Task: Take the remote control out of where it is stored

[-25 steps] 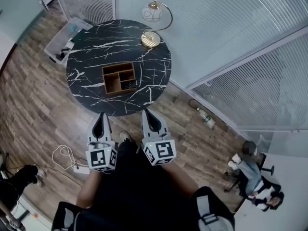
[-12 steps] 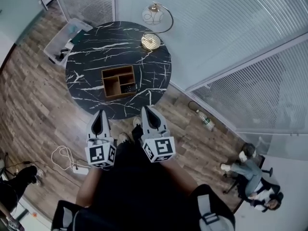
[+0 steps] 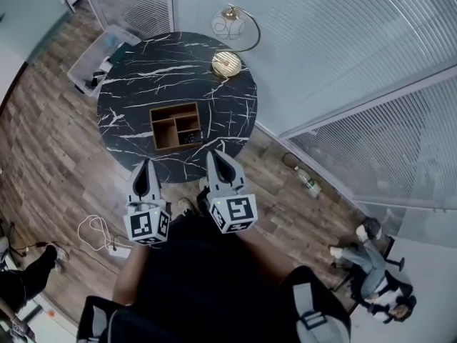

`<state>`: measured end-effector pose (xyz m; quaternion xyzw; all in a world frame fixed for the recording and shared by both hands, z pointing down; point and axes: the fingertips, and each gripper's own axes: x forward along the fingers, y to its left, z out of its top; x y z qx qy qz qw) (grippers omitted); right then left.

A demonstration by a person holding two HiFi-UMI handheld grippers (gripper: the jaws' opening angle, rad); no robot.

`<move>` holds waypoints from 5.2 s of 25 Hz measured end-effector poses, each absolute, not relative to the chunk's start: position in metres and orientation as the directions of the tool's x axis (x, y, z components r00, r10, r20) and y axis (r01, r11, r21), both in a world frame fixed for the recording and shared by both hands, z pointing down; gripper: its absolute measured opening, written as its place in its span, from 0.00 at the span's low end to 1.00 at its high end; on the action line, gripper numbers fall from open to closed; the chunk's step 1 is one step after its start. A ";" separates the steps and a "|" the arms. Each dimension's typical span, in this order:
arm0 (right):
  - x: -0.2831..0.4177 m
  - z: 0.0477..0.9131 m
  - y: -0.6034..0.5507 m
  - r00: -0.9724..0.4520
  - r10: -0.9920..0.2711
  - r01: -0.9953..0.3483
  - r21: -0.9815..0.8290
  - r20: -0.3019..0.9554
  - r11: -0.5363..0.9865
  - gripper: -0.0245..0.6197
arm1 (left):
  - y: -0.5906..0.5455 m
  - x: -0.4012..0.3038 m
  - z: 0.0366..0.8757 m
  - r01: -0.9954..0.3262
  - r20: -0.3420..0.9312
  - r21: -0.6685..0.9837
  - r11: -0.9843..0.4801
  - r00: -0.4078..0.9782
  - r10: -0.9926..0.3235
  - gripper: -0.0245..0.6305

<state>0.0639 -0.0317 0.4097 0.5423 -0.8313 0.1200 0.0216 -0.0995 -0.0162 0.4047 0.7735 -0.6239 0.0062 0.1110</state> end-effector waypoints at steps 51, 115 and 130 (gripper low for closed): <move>0.073 0.597 -0.126 -0.420 -0.775 -0.907 -0.237 0.472 0.348 0.04 | -0.099 -0.070 0.511 -0.964 0.329 0.198 -0.177 0.236 -0.914 0.05; 0.043 0.675 -0.138 -0.471 -0.650 -0.881 -0.279 0.596 0.382 0.20 | -0.118 -0.091 0.555 -0.972 0.389 0.227 -0.058 0.145 -0.910 0.05; 0.043 0.668 -0.136 -0.432 -0.667 -0.901 -0.251 0.607 0.354 0.19 | -0.108 -0.098 0.544 -0.970 0.365 0.234 -0.070 0.154 -0.918 0.05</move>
